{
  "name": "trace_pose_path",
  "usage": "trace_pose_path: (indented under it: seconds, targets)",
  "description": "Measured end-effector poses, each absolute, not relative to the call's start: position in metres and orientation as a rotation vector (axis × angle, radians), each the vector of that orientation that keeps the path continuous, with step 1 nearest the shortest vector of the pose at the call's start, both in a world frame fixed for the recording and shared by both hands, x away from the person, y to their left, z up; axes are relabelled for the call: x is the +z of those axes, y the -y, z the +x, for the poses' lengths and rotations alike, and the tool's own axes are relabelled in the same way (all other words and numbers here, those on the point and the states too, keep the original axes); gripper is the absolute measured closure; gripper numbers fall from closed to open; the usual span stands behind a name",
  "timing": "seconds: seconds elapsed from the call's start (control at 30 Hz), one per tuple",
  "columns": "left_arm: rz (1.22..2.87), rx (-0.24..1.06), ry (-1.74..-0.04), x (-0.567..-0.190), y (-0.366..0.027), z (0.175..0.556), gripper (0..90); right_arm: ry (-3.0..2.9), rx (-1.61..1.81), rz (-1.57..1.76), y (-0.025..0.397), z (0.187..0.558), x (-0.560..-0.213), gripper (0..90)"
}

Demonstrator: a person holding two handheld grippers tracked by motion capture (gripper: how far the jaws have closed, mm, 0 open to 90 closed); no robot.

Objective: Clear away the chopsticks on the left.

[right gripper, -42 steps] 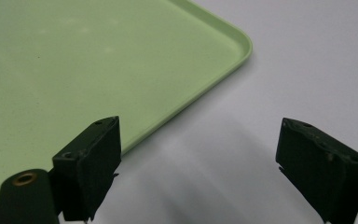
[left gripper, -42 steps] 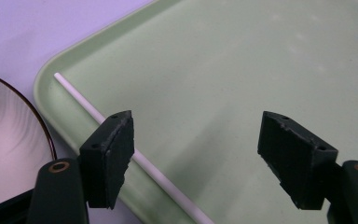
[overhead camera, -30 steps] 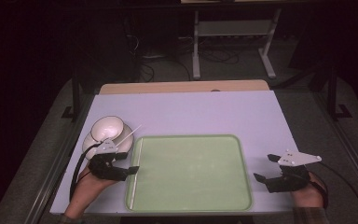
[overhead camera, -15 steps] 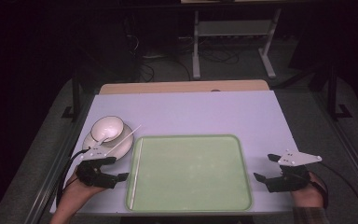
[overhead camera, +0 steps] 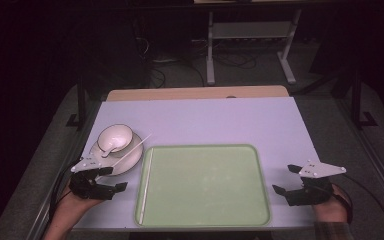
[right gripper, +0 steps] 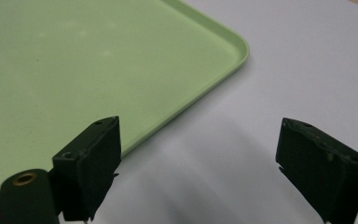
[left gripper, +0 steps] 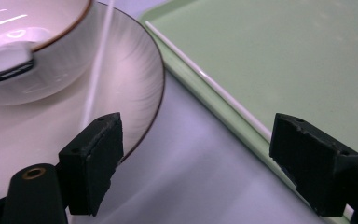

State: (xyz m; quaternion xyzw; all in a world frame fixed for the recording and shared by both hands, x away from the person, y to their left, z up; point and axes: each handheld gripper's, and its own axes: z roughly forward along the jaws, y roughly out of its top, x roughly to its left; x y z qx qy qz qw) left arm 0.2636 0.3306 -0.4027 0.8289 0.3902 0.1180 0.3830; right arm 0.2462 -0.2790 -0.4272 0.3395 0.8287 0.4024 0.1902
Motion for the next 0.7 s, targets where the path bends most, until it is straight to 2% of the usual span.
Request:
trace_pose_path:
  seconds: [0.3,0.7]
  targets:
    - [2.06,0.437,-1.088,-0.402,-0.361,0.273,23.3,-2.333,1.128,0.952,0.278,0.247,-0.428,13.1]
    - [2.035,0.418,-1.139,-0.414,-0.369,0.297,42.4,-2.337,1.123,0.952,0.278,0.247,-0.428,13.1]
